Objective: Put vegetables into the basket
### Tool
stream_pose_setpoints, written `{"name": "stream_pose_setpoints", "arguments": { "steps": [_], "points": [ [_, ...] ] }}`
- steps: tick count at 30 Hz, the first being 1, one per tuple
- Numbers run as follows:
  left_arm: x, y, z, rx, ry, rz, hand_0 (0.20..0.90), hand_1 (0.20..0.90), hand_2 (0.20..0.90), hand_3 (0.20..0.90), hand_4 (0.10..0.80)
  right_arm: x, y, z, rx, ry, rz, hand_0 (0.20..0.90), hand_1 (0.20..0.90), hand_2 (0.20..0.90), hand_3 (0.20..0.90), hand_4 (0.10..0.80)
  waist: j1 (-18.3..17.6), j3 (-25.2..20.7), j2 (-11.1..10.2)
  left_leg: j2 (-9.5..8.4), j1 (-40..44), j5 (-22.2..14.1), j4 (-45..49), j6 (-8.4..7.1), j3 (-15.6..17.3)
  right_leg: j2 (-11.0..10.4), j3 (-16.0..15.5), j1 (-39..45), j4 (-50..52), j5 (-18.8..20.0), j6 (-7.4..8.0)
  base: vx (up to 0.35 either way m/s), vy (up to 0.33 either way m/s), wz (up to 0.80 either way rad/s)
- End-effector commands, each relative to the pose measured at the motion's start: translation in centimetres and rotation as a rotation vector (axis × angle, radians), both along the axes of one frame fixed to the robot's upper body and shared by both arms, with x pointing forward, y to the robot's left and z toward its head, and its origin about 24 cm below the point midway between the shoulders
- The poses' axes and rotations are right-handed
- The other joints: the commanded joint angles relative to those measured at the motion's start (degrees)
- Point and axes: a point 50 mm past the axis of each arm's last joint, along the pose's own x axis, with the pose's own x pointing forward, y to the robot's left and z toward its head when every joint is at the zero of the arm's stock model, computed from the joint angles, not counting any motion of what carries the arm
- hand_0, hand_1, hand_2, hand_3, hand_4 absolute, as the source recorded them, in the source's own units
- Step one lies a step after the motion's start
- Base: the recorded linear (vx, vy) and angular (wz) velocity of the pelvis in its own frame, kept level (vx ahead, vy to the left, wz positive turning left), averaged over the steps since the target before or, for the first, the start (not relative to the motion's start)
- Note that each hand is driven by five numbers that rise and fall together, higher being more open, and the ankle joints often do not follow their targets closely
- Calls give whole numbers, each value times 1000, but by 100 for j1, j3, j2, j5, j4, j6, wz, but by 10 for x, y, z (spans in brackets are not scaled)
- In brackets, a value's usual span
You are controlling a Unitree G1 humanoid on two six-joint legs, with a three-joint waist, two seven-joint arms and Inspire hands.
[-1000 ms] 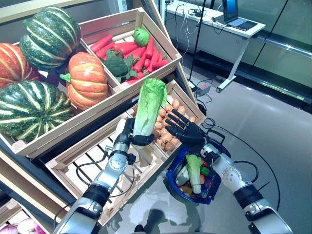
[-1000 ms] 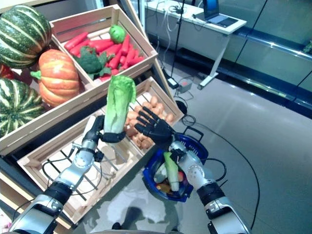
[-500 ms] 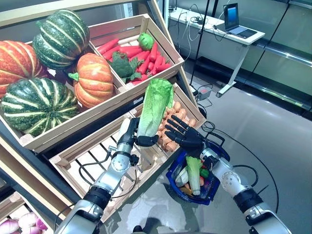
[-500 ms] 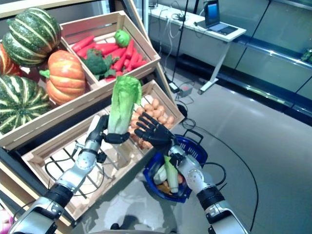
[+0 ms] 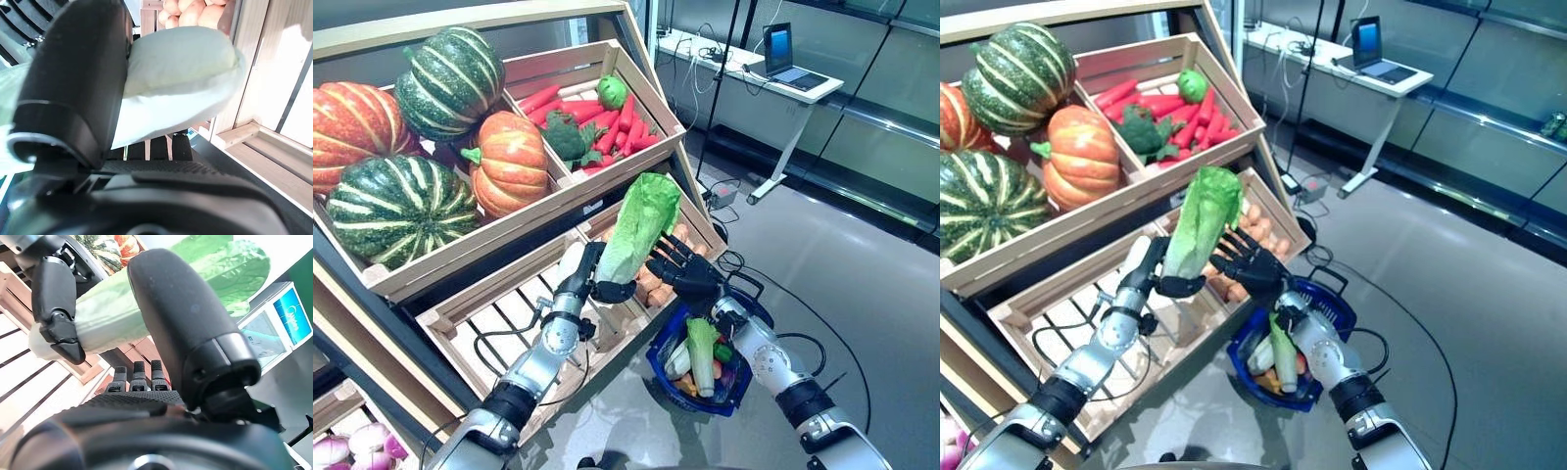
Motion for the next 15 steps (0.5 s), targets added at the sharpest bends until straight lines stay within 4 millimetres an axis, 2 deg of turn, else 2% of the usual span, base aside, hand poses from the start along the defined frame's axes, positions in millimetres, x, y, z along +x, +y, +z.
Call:
{"name": "stream_pose_setpoints", "arguments": {
  "steps": [1, 7, 15],
  "points": [
    [16, -18, 54, -9, -287, -103, 300, 300, 300, 300, 400, 24, -3, 58, 42, -279, -76, 900, 900, 900, 900, 800, 111, -437, 184, -127, -64, -427, -7, 69, -238, -136, 114, -192, 34, 210, -85, 0, 0, 0],
    [13, -23, 54, 32, -292, -152, 300, 300, 300, 300, 400, 32, -5, 73, 31, -337, -87, 900, 900, 900, 900, 800, 160, -408, 168, -133, -44, -454, -7, 69, -303, -153, 105, -168, 42, 194, -83, 4, 0, 2],
    [8, -35, 41, 133, -265, -245, 300, 300, 300, 300, 400, 38, 2, 96, 62, -406, -54, 900, 900, 900, 900, 800, 186, -428, 143, -132, -23, -488, -7, 71, -356, -159, 144, -154, 56, 162, -74, 0, 0, 0]
  ]
}}
